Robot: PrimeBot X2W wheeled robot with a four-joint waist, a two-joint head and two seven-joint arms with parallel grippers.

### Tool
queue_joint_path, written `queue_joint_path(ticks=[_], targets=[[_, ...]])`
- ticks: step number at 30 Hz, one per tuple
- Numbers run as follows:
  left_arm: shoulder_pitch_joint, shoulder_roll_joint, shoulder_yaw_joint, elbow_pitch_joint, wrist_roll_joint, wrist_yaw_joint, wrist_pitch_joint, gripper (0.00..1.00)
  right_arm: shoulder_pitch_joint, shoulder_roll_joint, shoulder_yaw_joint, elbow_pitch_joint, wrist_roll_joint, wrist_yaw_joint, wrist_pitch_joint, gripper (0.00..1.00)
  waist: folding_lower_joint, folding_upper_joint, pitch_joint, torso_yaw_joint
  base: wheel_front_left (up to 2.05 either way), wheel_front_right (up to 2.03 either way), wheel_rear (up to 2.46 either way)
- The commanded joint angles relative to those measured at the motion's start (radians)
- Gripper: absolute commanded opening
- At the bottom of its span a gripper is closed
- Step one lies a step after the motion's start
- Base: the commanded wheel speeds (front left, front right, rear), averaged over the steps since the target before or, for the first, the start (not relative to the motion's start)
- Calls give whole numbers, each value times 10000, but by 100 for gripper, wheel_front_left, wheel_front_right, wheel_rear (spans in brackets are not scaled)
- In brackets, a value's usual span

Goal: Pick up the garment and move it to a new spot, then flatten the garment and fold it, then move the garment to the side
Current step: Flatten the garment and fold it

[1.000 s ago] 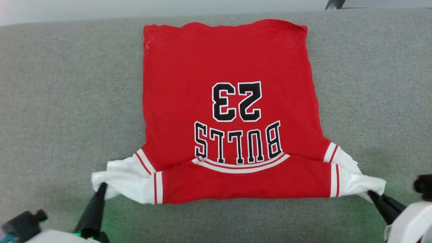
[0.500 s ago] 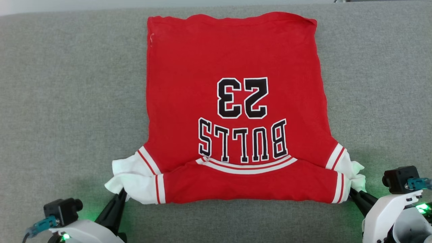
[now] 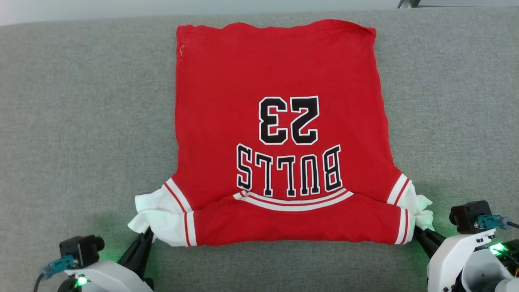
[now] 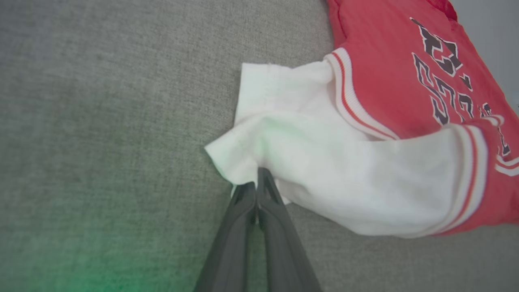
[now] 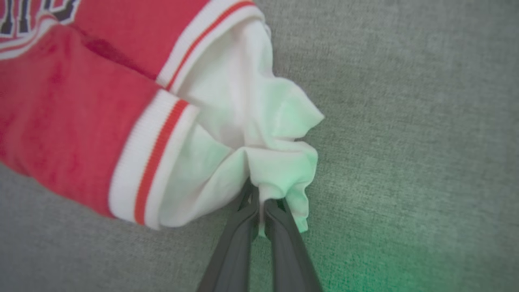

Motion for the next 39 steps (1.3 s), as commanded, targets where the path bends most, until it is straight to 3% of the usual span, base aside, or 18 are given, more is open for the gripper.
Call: queue_joint_path(ticks=[1,2,3,4,5,11,17,20,26,33,39], targets=[[131,-340,-400,492,11,95,356,0,210,397,646,596,13,72,164,0,0,0,-33,-28,0,0,0],[124,-352,-404,481,12,81,332,0,160,373,687,576,-18,75,72,18,0,0,-44,-43,0,0,0],[120,-363,-400,462,6,84,330,0,80,375,687,517,-61,81,-34,43,0,0,-49,-59,0,0,0],[119,-367,-395,441,1,92,318,0,4,390,664,437,-56,81,-142,94,0,0,-53,-71,0,0,0],[128,-372,-385,408,-12,106,305,0,-70,383,640,312,-86,81,-228,100,0,0,-54,-83,0,0,0],[192,-374,-250,110,-98,116,112,0,-423,61,-382,-1458,-237,38,-362,100,0,0,14,-82,0,0,0],[-26,-318,-324,-176,50,99,170,0,-868,-248,-1311,-3493,-114,37,989,100,0,0,222,137,0,0,0],[-250,-335,-355,-356,120,63,193,0,-1723,-424,-1605,-3769,-102,37,1658,100,0,0,435,353,0,0,0],[-815,-429,-495,-628,304,-201,228,0,-3955,-712,-751,-2285,54,37,2698,100,0,0,1153,874,0,0,0],[-1423,-637,-698,-596,542,-425,205,0,-8102,-546,226,1180,-339,35,3440,100,0,0,2189,1632,0,0,0],[-1600,-924,-941,-453,603,-589,159,0,-10412,-362,382,4059,-1252,35,3796,100,0,0,2658,2247,0,0,0]])
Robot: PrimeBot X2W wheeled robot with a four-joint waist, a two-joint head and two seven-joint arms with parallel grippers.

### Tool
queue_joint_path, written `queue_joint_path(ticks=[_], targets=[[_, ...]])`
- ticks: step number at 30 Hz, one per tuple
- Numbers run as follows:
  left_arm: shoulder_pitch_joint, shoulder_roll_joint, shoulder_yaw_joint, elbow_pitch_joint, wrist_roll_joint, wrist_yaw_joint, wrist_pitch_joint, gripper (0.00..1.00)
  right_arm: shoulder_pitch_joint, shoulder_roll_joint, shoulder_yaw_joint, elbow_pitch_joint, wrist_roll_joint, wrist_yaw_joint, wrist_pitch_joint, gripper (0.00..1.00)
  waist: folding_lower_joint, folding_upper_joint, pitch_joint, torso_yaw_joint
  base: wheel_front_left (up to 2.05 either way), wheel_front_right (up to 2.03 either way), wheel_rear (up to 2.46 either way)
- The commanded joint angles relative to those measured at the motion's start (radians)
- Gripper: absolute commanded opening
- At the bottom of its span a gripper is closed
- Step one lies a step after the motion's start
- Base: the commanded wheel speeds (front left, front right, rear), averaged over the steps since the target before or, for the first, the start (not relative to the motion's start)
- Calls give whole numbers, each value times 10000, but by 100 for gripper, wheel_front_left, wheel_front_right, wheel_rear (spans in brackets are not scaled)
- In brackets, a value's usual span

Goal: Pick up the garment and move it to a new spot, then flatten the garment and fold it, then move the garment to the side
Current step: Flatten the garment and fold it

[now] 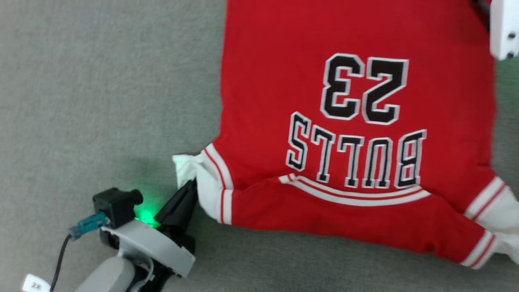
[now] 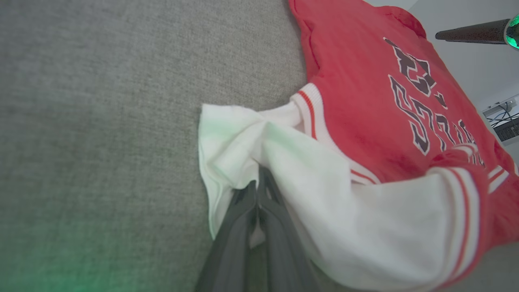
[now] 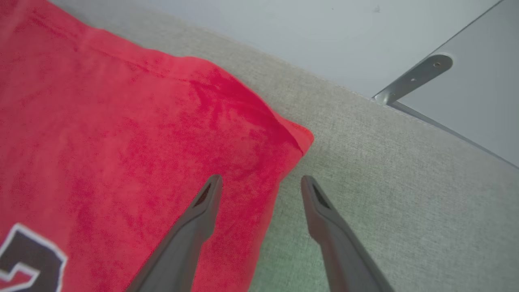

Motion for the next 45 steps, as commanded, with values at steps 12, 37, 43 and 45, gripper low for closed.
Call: queue_joint_path(ticks=[12,37,43,45], targets=[[39,-567,-617,1447,-160,-111,396,0,-1128,659,-827,3523,-1836,-5,416,100,0,0,694,778,0,0,0],[125,-104,-21,1235,-285,165,-14,0,1403,-53,553,2302,526,-11,-1448,0,0,0,-1172,-330,0,0,0],[235,217,192,947,-322,474,53,0,3233,-775,847,225,1812,-11,-1005,0,0,0,-1717,-860,0,0,0],[282,301,256,881,-366,551,88,0,3968,-985,866,-583,2166,-11,-742,0,0,0,-1843,-1027,0,0,0]])
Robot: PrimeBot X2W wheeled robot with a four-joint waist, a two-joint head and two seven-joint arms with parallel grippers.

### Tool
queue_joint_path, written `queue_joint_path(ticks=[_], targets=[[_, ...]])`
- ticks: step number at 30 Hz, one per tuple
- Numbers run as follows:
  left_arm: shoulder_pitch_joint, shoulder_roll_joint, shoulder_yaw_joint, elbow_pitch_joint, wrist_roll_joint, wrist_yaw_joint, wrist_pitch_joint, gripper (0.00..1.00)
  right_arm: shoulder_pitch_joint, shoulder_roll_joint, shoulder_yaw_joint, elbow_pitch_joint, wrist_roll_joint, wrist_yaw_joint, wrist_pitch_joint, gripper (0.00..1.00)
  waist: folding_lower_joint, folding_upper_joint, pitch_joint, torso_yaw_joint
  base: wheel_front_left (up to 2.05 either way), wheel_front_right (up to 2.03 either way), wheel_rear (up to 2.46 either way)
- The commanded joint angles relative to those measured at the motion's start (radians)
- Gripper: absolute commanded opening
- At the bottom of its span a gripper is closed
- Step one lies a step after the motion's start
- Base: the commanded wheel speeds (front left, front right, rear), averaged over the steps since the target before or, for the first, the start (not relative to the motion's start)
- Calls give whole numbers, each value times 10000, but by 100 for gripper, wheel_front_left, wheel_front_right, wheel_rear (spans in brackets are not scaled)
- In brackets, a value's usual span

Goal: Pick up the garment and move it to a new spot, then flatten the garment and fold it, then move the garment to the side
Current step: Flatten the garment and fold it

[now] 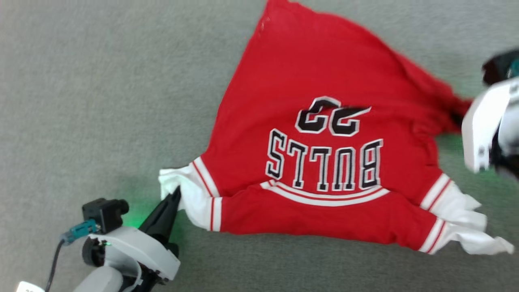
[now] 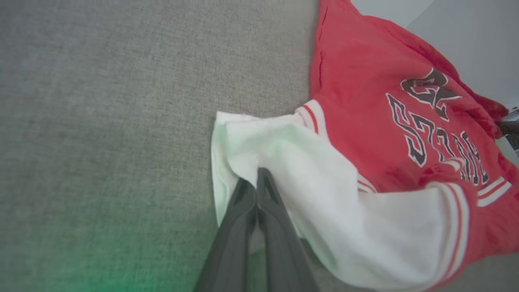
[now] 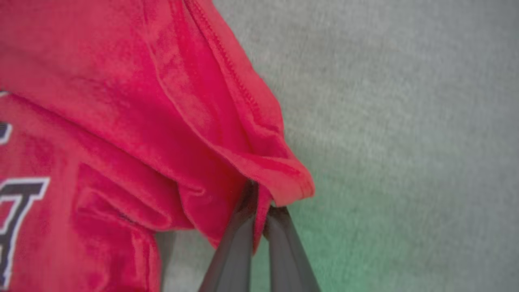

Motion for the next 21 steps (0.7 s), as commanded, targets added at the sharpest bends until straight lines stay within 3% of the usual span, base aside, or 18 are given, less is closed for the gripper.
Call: queue_joint_path(ticks=[1,5,12,21], targets=[[167,127,59,71,-66,170,92,0,924,-219,13,-578,260,-11,310,0,0,-1,-504,-553,0,0,0],[164,253,154,-53,-128,266,155,0,2619,-454,-371,-2305,723,-11,884,0,0,-1,-594,-840,0,0,0],[56,447,314,-123,-179,388,213,0,5454,-44,-1261,-4872,557,-11,1814,0,0,-1,-561,-1225,0,0,0],[306,467,305,-163,-222,449,127,0,8138,936,-1293,-6219,264,-11,2354,0,0,-1,-644,-1602,0,0,0]])
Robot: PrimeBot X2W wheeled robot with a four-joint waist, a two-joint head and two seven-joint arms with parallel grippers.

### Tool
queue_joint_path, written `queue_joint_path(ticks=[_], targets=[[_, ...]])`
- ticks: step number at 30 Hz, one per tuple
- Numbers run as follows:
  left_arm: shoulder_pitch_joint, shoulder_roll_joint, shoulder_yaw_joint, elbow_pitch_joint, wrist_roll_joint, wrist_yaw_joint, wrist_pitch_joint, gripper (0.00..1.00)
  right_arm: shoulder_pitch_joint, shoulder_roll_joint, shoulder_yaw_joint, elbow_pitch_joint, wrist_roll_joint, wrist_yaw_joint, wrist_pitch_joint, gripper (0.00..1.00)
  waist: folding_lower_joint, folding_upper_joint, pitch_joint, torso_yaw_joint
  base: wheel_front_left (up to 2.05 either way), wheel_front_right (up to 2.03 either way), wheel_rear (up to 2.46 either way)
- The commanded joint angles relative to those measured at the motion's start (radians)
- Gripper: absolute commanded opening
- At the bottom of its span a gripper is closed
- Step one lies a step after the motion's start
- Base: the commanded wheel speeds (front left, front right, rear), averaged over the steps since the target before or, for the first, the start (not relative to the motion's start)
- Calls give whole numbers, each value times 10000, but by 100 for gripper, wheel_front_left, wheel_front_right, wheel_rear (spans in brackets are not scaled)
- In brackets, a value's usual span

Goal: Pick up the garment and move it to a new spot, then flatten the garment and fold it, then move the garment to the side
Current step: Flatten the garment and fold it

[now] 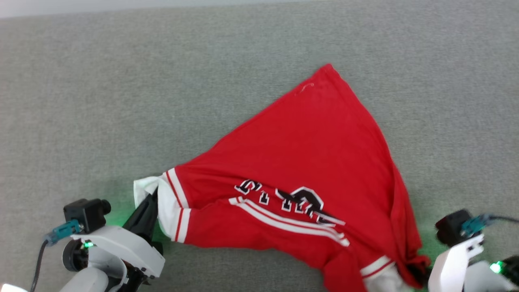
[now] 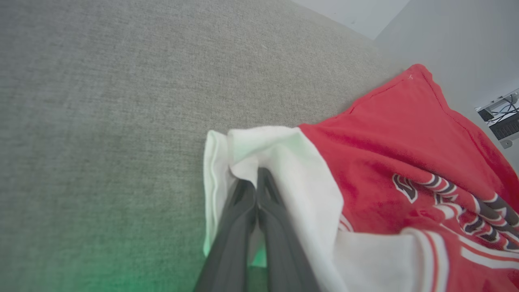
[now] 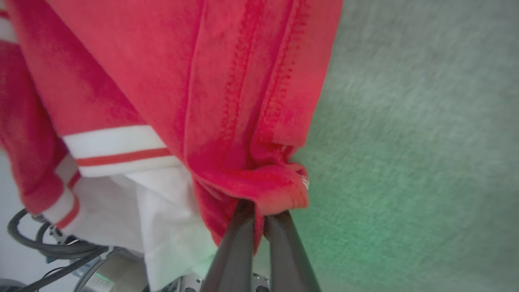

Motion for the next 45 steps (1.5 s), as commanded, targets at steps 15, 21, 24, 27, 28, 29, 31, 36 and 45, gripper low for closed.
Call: queue_joint_path(ticks=[15,21,24,27,28,29,31,36,45], targets=[[441,-161,-225,-62,24,108,-111,0,-597,19,-721,-1522,-104,-11,-135,100,0,0,-314,-77,0,0,0],[172,-249,-380,-178,202,71,-92,0,-2430,-382,-1356,-2104,118,-11,698,100,0,0,-101,403,0,0,0],[-37,-339,-417,-247,231,4,-78,0,-3836,-616,-986,-1457,-230,-11,558,100,0,0,191,693,0,0,0],[-284,-501,-481,-188,272,-85,-83,0,-5170,-526,-300,-128,-374,-11,336,100,0,0,532,1005,0,0,0],[-397,-550,-510,-147,301,-121,-88,0,-5666,-494,-66,317,-457,-11,247,100,0,0,675,1106,0,0,0],[-483,-607,-537,-100,313,-165,-111,0,-6079,-429,186,808,-491,-11,171,100,0,0,792,1188,0,0,0],[-642,-698,-564,12,352,-228,-130,0,-6828,-225,582,1736,-532,-11,-13,100,0,0,1000,1339,0,0,0],[-980,-907,-645,332,421,-366,-213,0,-8433,78,1609,3882,-544,-11,-402,100,0,0,1418,1621,0,0,0],[-1168,-1173,-807,819,417,-559,-274,0,-9411,14,2913,6207,-234,-11,-916,100,0,0,1628,2005,0,0,0]])
